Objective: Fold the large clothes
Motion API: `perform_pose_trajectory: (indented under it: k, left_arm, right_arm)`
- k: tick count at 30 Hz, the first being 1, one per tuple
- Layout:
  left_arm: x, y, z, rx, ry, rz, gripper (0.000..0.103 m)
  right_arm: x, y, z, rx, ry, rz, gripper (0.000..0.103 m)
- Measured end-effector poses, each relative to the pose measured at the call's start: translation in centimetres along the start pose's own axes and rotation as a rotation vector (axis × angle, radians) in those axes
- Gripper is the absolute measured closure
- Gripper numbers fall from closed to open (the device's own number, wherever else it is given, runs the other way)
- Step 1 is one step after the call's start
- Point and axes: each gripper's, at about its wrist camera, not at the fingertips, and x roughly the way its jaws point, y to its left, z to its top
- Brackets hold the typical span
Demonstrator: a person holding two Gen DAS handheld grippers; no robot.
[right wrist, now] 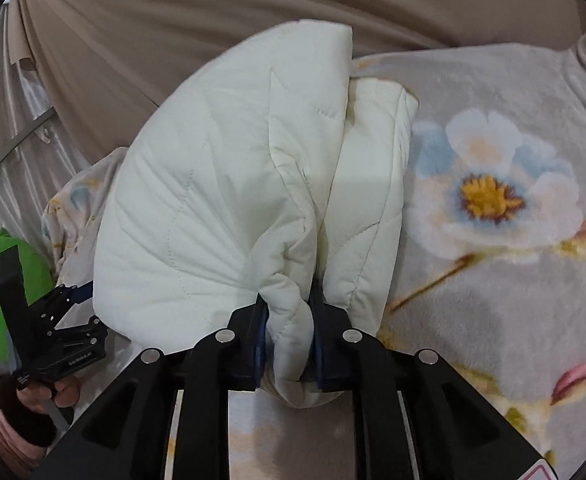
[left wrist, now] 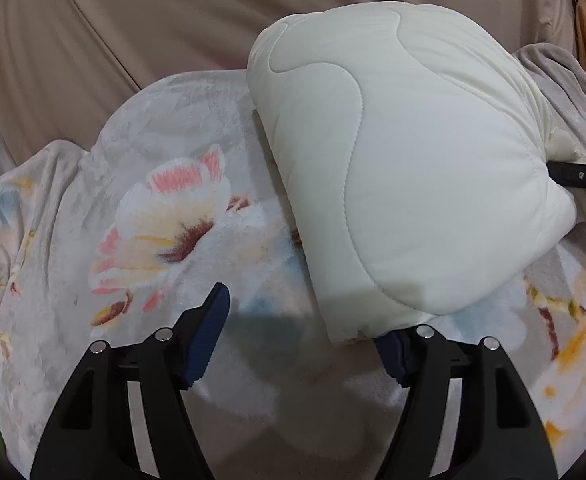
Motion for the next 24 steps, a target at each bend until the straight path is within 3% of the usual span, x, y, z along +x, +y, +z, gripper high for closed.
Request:
perform_pose_trajectory:
  k: [3,7,10,12,16,19,22,24]
  left_arm:
    - [-0.7,0.7,0.1,-0.003,-0.024,-0.035,0.037]
    - [-6.1,0.9,0.1,0.073,-0.097,-0.056,0.038]
    - [-10.7,2.0,1.2,0.041,-0.214,-0.050,0.031]
    - [-11.9,2.4,2.9,-0.009,-0.251,-0.032,0.031]
    - [-9.4,1.6,7.8,-0.100,-0.222,-0.034,0.031]
    - [-4.5,0.0,10.1,-0.131,-0.154,0.009,0.031]
    - [-0.1,-0.8,10.1,-0.164,-0.082,0.004,0.028]
    - [0.9,-0.9,9.5,-0.191,-0.089,-0.018,0.024]
  right_arm:
    - [-1.1,0.0,0.4,0.013,0.000,0.019,0.087]
    - [-4.3,0.4,1.3,0.029,-0.026,0.019,0.081]
    - [-7.7,1.0,3.0,0.015,-0.117,0.006,0.076]
    - [-8.6,1.6,4.5,0.022,-0.154,0.000,0.074]
    - [-7.6,5.8,8.0,-0.087,-0.192,-0.089,0.082]
    - [-3.6,7.7,8.7,-0.170,-0.138,-0.170,0.088]
    - [1.3,5.4,7.8,-0.166,-0.049,-0.305,0.091]
    - [3.5,3.2,6.9,-0.133,-0.022,-0.291,0.092]
